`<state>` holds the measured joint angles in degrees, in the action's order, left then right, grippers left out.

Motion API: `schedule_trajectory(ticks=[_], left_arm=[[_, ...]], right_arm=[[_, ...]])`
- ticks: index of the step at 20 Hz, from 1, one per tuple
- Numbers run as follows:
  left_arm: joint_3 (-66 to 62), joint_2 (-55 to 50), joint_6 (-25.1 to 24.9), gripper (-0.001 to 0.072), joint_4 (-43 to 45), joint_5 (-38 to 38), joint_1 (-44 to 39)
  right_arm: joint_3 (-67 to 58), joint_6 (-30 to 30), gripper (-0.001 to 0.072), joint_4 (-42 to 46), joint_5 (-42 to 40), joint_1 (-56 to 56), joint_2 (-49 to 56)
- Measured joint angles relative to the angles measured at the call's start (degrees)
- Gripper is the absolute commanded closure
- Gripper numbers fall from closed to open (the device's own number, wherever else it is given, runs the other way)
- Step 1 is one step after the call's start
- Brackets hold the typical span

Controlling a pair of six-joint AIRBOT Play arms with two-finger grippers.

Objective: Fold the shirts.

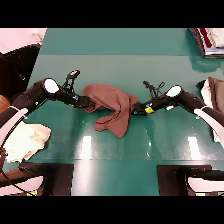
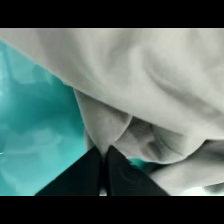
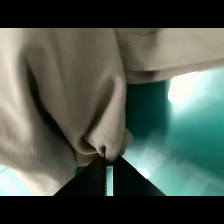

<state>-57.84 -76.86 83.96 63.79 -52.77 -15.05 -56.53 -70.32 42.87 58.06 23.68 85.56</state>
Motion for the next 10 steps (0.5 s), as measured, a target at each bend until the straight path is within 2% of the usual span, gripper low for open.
schedule_trajectory(ticks=[5, 10], left_arm=[[-0.07, 0.0, 8.59, 0.0683, 13.86, -1.05, 0.0], [-0.07, 2.21, 18.14, 0.0683, 23.21, 3.41, -0.04]], right_arm=[[-4.74, -3.45, 0.0695, 10.23, 0.5, -6.99, -8.83], [-6.91, -4.61, 0.0695, 18.51, 2.34, -13.62, -20.7]])
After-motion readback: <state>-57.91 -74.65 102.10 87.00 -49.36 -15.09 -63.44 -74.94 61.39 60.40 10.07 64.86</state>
